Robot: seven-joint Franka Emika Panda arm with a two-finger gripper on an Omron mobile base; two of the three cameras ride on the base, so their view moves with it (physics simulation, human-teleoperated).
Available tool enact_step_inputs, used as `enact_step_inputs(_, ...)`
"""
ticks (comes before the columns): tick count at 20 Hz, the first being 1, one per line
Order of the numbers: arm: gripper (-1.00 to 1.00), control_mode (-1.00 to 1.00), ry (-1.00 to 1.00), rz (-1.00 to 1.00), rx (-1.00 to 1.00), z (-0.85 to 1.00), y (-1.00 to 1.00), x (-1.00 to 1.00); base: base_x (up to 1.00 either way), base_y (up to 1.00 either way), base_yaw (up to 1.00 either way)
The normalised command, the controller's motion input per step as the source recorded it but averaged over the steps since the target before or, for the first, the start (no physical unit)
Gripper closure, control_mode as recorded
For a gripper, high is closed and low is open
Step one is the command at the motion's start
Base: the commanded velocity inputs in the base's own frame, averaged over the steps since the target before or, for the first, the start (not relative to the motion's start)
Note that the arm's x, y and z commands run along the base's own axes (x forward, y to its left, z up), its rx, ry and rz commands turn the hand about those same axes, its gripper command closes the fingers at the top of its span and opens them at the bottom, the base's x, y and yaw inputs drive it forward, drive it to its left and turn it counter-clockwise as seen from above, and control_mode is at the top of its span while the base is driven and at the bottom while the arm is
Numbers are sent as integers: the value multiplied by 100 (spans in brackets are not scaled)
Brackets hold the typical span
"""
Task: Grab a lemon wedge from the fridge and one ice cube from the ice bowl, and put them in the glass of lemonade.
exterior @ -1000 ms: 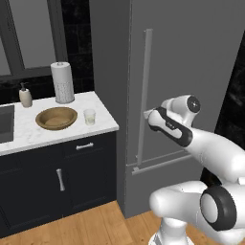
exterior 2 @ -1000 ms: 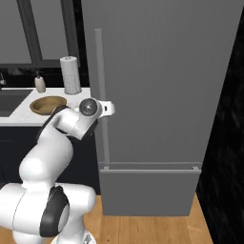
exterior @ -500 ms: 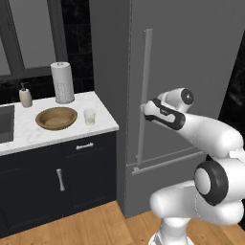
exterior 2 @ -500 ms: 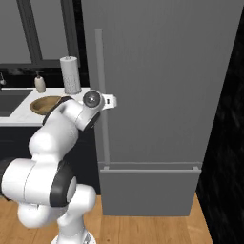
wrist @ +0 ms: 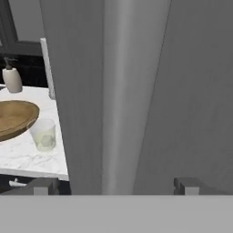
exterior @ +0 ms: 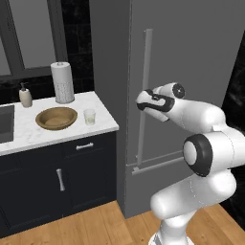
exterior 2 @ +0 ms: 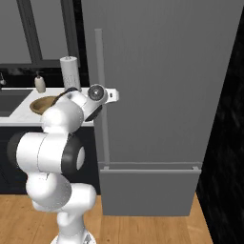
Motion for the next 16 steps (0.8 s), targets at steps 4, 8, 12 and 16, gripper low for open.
enact_step_inputs(4, -100, -100, -1, 0, 0, 0, 0, 55, 0, 0, 0)
enact_step_inputs(8, -100, -100, -5, 0, 0, -3, 0, 58, 0, 0, 0)
enact_step_inputs(12, -100, -100, -7, 0, 0, -4, 0, 55, 0, 0, 0)
enact_step_inputs(16, -100, -100, -4, 0, 0, 0, 0, 51, 0, 0, 0)
